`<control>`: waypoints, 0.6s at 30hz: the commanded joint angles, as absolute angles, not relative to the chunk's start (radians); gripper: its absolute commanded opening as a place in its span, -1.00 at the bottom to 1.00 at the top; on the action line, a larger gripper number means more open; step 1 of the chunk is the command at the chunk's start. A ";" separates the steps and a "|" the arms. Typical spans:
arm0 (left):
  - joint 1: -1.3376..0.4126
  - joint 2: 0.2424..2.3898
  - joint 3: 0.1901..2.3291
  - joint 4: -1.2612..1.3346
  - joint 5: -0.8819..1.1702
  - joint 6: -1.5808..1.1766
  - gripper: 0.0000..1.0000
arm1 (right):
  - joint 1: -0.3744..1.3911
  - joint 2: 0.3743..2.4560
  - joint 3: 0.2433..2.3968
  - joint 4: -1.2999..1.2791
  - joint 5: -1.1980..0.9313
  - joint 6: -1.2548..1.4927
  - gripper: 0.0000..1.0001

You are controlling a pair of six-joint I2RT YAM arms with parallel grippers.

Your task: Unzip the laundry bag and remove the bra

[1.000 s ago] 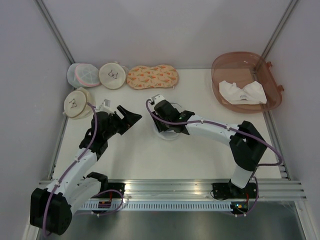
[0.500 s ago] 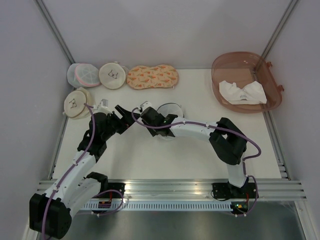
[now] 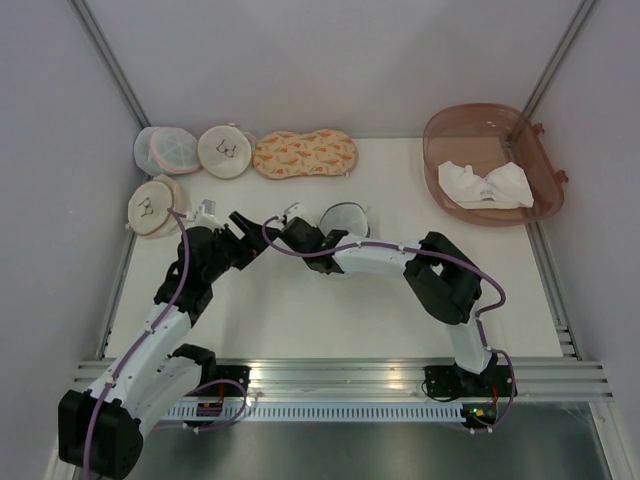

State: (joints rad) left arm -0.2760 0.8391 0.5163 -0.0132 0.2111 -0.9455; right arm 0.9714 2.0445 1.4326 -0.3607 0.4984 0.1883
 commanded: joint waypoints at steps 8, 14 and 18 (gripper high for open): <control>-0.273 0.824 0.502 -0.018 0.206 -0.959 0.75 | 0.965 1.930 1.437 -0.368 0.658 0.201 -0.17; -0.273 0.819 0.499 -0.020 0.203 -0.957 0.75 | 0.942 1.947 1.431 -0.379 0.778 0.252 -0.15; -0.273 0.824 0.497 -0.017 0.206 -0.960 0.75 | 0.894 2.002 1.454 -0.393 0.776 0.258 -0.19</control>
State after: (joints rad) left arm -0.2760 0.8352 0.5041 -0.0208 0.2111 -0.9455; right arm 0.9306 1.9659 1.4204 -0.3748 0.7116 0.2333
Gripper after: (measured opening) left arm 0.877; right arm 0.415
